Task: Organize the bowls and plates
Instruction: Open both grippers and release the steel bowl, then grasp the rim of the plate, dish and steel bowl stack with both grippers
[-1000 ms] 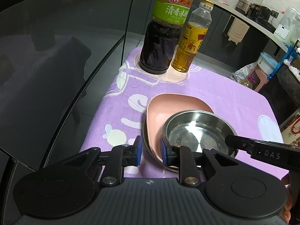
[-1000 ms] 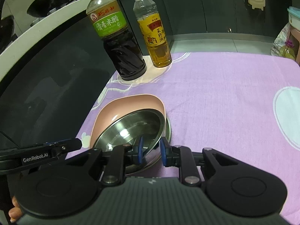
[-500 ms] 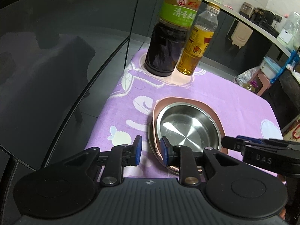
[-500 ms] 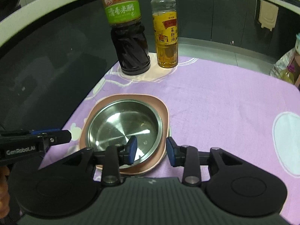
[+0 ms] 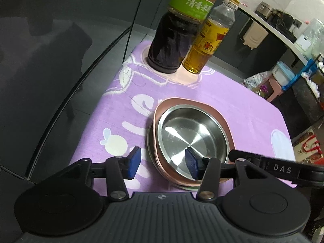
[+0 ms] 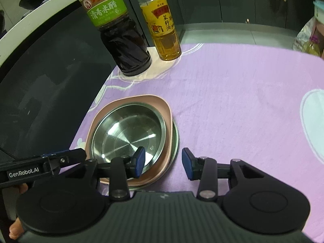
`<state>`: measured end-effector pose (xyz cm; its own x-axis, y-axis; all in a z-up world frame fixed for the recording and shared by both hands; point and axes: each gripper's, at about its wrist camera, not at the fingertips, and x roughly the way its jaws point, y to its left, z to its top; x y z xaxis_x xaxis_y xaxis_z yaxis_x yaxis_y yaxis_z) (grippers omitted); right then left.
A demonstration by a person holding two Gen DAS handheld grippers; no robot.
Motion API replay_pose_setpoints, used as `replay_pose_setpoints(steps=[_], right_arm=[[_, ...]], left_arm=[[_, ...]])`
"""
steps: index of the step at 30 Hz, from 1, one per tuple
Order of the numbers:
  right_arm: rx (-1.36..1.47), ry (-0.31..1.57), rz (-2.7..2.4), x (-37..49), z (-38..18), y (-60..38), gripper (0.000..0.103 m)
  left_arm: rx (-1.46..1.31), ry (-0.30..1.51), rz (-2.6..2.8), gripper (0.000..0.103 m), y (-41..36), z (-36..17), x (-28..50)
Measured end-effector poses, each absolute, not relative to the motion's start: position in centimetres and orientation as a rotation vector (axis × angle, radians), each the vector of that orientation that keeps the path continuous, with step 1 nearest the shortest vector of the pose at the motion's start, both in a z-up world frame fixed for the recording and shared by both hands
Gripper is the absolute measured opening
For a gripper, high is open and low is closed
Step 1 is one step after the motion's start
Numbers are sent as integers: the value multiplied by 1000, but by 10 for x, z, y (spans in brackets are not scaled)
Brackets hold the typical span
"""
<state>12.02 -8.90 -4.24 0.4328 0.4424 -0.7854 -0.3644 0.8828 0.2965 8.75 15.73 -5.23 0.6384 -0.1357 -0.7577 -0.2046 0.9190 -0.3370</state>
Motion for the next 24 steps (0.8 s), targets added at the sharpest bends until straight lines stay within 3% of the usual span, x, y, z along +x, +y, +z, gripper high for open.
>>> replay_pose_setpoints(steps=[24], right_arm=[[170,1106,514,149,-68,-82,41]], left_arm=[[-394,968,33,47,153,-86,121]])
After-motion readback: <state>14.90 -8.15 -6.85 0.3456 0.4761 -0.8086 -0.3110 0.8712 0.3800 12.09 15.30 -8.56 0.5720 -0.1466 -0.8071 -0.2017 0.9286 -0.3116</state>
